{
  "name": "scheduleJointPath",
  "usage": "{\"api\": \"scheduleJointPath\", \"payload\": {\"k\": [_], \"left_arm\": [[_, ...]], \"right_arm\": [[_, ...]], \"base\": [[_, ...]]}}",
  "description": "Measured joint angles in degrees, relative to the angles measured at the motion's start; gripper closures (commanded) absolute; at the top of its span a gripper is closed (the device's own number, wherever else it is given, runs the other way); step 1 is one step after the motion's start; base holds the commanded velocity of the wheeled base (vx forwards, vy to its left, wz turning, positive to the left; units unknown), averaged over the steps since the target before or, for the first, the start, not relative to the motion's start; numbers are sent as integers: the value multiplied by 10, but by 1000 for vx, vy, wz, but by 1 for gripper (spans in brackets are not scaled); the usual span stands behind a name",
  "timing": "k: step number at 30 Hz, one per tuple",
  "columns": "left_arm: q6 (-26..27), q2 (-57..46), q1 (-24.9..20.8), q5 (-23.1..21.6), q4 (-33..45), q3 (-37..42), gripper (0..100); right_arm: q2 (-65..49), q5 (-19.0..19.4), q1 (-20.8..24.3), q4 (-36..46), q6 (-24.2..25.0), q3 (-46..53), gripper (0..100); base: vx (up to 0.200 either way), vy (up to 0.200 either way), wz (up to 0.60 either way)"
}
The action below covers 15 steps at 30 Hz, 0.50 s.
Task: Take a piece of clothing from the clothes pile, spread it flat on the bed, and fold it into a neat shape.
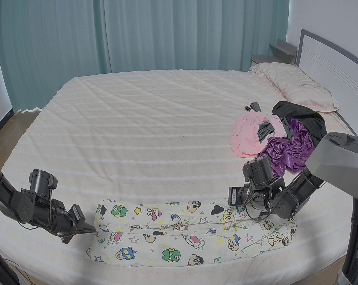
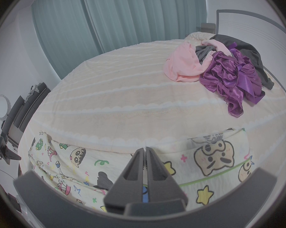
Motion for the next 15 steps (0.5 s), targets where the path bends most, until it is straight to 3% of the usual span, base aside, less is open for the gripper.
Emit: {"api": "scheduleJointPath", "payload": {"k": [6, 7, 15], "left_arm": [[0, 0, 0, 0, 0, 0, 100], [0, 1, 0, 0, 0, 0, 100], [0, 1, 0, 0, 0, 0, 100]], "right_arm": [[-4, -5, 7, -1, 2, 2, 100], [-4, -5, 8, -3, 2, 2, 0], [-8, -5, 19, -5, 11, 6, 0]], "base": [[0, 0, 0], [0, 0, 0], [0, 0, 0]]}}
